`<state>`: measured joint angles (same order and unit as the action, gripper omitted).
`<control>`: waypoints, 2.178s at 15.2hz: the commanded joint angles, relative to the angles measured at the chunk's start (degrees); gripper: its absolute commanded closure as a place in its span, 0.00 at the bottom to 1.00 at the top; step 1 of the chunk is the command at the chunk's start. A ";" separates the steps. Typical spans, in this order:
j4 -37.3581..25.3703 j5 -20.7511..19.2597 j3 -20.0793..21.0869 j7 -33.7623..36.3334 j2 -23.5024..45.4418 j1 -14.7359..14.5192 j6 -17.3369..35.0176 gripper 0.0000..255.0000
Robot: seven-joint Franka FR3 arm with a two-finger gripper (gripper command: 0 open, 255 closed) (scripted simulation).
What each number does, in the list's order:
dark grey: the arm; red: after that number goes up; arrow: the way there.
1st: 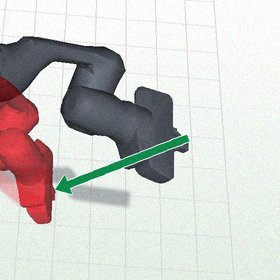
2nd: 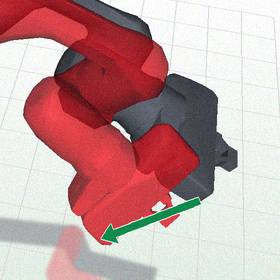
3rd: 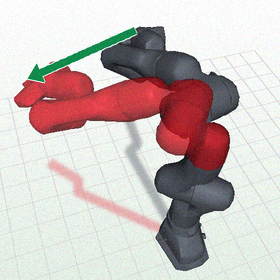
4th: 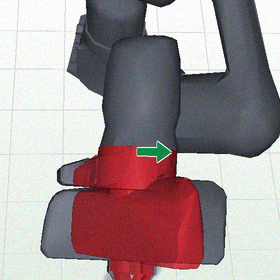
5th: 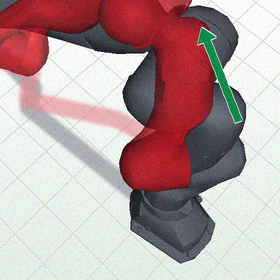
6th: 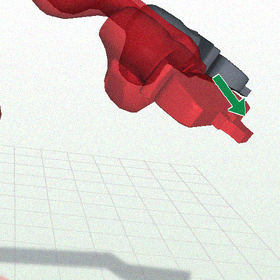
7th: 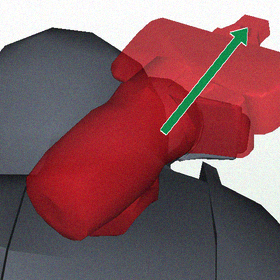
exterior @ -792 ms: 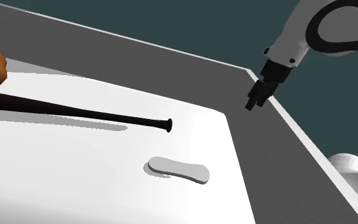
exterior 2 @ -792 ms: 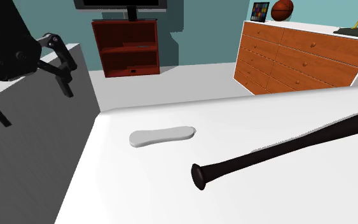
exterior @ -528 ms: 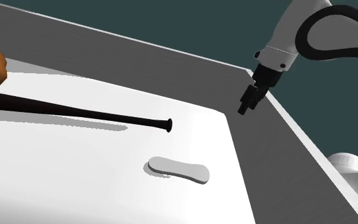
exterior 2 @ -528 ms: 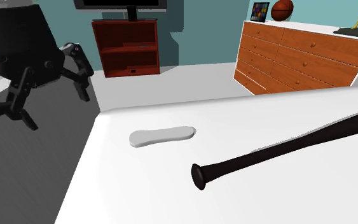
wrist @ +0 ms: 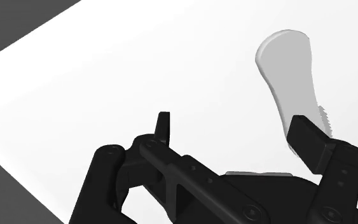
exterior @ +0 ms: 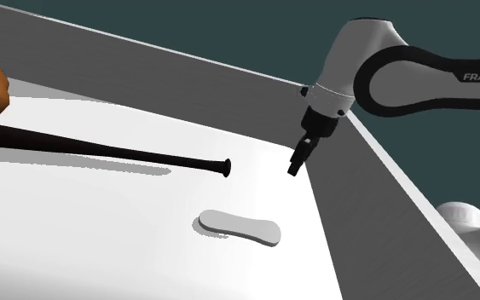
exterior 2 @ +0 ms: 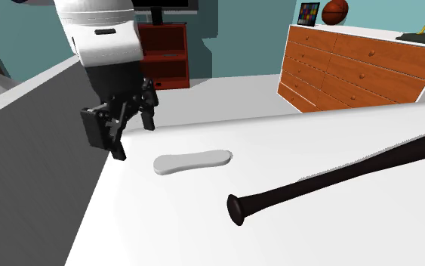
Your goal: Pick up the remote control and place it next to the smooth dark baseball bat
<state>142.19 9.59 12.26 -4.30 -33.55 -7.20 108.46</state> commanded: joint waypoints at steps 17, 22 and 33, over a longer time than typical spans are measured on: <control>-0.46 -4.98 14.25 -2.08 22.72 -8.09 22.93 0.00; 1.00 -6.28 14.73 -1.07 25.42 -7.75 26.89 0.00; 1.00 -6.27 14.72 -1.07 25.40 -7.76 26.88 1.00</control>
<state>143.19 3.32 26.99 -5.37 -8.15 -14.96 135.33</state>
